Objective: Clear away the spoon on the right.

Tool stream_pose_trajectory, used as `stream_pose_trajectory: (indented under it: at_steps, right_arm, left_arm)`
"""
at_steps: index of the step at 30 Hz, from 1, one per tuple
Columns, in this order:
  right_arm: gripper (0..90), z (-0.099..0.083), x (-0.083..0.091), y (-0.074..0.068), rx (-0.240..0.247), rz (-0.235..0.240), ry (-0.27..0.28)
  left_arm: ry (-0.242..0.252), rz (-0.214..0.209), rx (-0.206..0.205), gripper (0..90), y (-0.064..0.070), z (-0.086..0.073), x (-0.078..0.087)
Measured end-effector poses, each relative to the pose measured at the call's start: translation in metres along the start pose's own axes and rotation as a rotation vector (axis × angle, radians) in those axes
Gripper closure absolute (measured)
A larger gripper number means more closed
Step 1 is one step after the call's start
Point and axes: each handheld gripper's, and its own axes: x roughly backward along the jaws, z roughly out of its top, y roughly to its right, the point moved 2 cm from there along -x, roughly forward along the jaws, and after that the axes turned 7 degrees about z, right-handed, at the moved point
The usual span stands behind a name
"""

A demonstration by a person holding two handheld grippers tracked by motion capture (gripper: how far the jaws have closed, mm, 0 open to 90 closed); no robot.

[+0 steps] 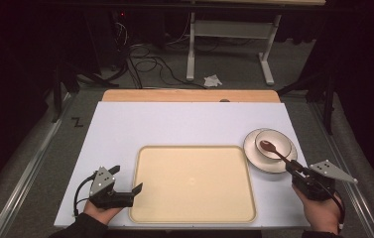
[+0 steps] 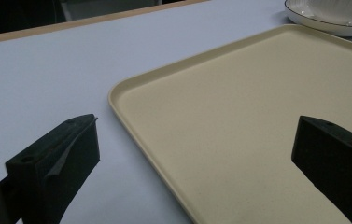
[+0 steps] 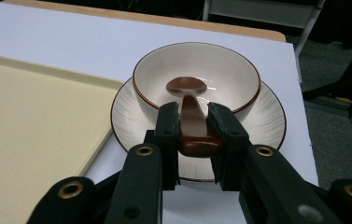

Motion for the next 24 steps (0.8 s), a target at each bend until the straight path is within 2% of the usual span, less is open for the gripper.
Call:
stream_pose_trajectory:
  at_steps: [12,20,24]
  right_arm:
    - [76.8,0.004,0.008,-0.004,0.02,-0.004,0.05]
    - [76.8,0.012,0.021,-0.01,0.042,-0.008,0.126]
    - [76.8,0.017,0.026,-0.018,0.058,0.015,0.158]
  left_arm:
    - [0.003,0.002,-0.003,1.6,-0.001,0.001,0.001]
    - [0.006,0.003,-0.003,1.6,-0.002,0.001,0.002]
    - [0.008,0.004,-0.004,1.5,-0.002,0.001,0.002]
